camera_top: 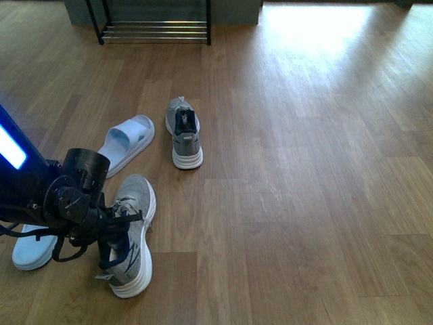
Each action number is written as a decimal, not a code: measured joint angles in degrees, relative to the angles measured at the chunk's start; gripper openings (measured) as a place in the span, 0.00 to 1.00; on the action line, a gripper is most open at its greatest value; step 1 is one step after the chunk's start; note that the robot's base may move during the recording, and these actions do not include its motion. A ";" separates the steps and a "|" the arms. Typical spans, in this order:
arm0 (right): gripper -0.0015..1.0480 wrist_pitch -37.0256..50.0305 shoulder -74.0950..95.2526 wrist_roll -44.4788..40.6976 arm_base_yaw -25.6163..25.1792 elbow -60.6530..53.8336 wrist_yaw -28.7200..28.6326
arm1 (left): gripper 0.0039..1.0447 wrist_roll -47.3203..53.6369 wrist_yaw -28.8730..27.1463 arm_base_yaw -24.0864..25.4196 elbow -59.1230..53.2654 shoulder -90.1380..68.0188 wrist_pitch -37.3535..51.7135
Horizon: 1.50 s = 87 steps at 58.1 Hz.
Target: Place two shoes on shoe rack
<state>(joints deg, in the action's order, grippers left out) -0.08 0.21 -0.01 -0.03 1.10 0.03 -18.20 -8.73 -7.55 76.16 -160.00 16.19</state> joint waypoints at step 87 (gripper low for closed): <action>0.91 0.00 0.00 0.00 0.00 0.00 0.00 | 0.01 -7.48 -39.43 -22.40 -51.12 97.50 -20.22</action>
<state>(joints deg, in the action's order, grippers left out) -0.08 0.21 -0.01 -0.03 1.10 0.03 -25.67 -48.16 -29.95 25.04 -62.50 -4.03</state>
